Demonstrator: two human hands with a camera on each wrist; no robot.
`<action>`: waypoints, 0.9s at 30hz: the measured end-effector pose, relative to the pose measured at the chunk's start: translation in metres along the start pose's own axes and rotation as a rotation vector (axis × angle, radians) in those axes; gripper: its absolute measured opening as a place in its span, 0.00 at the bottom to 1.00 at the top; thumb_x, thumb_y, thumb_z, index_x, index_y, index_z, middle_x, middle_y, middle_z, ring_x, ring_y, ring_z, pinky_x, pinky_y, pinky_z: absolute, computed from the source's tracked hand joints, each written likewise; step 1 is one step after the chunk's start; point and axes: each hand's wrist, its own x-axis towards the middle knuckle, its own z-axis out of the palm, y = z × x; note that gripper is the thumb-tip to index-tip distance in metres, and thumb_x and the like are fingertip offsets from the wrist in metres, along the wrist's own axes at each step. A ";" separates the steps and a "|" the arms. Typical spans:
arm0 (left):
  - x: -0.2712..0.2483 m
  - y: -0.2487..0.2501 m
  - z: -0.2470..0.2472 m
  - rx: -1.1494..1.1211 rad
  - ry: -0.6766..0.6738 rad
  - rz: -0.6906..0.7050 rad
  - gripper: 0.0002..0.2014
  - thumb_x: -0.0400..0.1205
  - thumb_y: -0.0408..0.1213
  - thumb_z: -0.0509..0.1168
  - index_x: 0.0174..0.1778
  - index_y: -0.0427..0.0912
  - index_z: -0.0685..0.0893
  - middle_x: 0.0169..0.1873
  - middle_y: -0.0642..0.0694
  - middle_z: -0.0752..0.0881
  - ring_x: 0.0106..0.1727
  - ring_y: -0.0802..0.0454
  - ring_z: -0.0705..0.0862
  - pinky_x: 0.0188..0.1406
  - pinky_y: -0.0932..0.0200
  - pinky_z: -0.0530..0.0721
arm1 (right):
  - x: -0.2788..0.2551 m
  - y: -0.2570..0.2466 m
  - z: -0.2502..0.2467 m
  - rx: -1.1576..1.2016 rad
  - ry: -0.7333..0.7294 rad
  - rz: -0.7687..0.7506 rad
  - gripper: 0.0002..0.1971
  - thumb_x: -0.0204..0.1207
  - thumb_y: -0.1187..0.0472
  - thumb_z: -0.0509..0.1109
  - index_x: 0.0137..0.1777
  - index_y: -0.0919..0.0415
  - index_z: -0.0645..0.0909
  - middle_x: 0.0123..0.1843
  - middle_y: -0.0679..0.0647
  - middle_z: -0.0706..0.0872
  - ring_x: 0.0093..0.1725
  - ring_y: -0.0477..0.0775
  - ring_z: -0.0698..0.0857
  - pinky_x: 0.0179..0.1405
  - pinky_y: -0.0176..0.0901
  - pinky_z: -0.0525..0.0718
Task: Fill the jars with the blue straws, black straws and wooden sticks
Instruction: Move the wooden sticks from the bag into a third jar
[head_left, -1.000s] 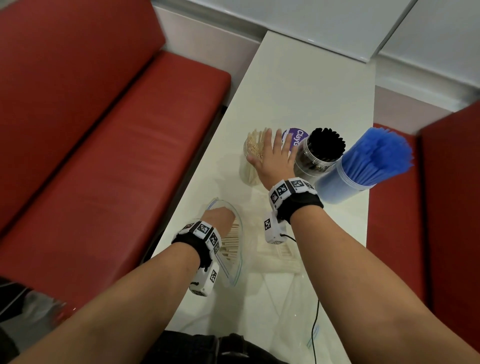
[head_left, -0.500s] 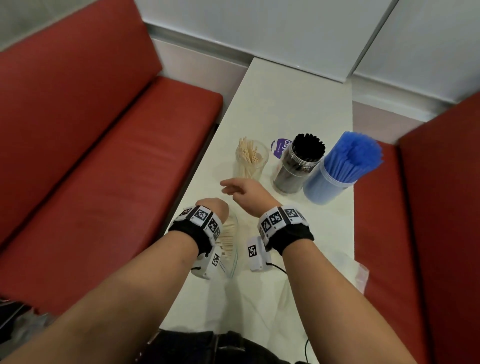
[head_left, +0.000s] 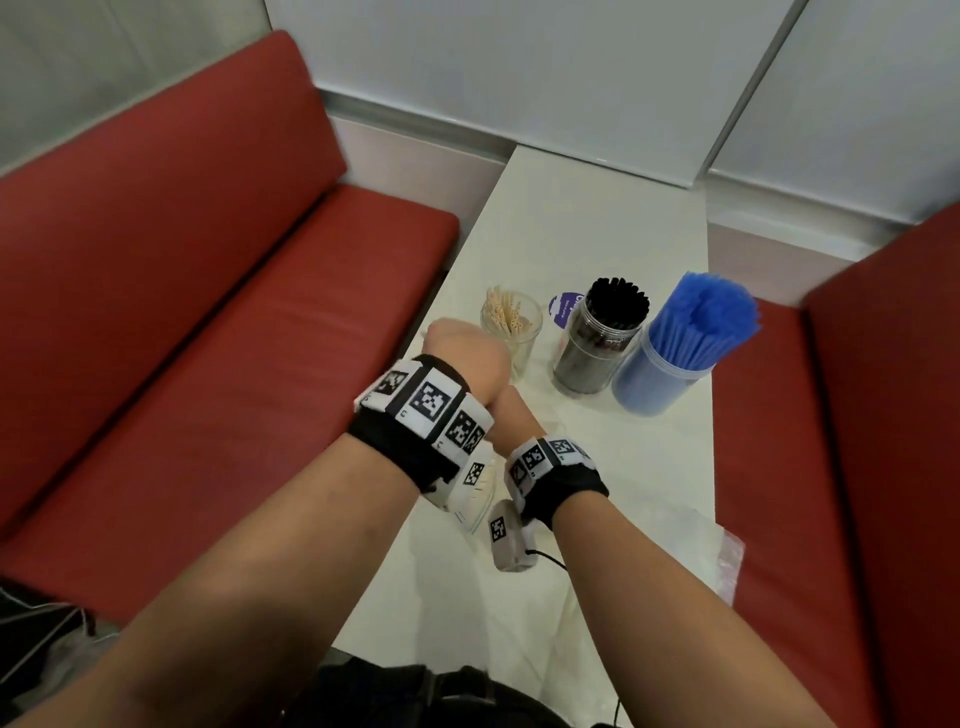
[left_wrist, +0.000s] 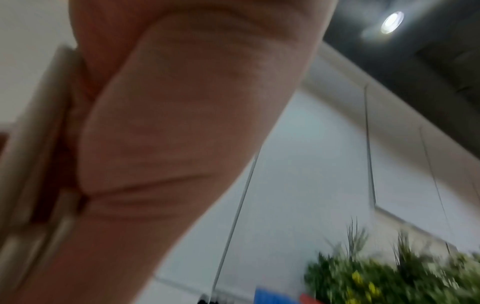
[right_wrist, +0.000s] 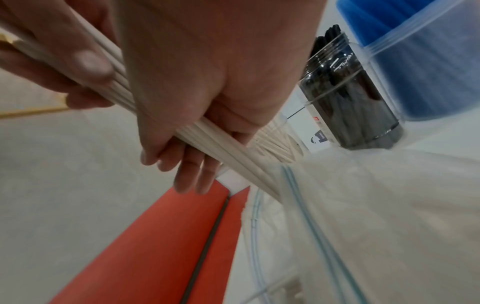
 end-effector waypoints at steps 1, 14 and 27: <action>-0.005 -0.004 -0.012 -0.011 0.058 -0.005 0.03 0.83 0.40 0.64 0.44 0.47 0.80 0.37 0.52 0.79 0.38 0.52 0.77 0.40 0.54 0.71 | -0.001 -0.002 -0.001 0.120 0.031 0.005 0.10 0.81 0.67 0.70 0.37 0.64 0.83 0.32 0.51 0.79 0.35 0.53 0.78 0.42 0.52 0.82; -0.003 -0.012 -0.040 -0.827 0.728 0.392 0.21 0.86 0.59 0.55 0.40 0.51 0.88 0.40 0.55 0.89 0.48 0.58 0.85 0.45 0.60 0.79 | -0.015 -0.032 -0.041 0.595 0.176 -0.078 0.15 0.80 0.65 0.71 0.32 0.62 0.73 0.20 0.47 0.74 0.19 0.46 0.70 0.21 0.40 0.71; 0.036 0.004 0.033 -2.603 -0.745 0.177 0.23 0.90 0.43 0.54 0.65 0.23 0.78 0.57 0.25 0.86 0.55 0.29 0.88 0.47 0.36 0.89 | -0.042 -0.103 -0.118 0.906 0.258 -0.330 0.17 0.78 0.61 0.77 0.30 0.55 0.75 0.24 0.54 0.70 0.24 0.52 0.70 0.29 0.46 0.74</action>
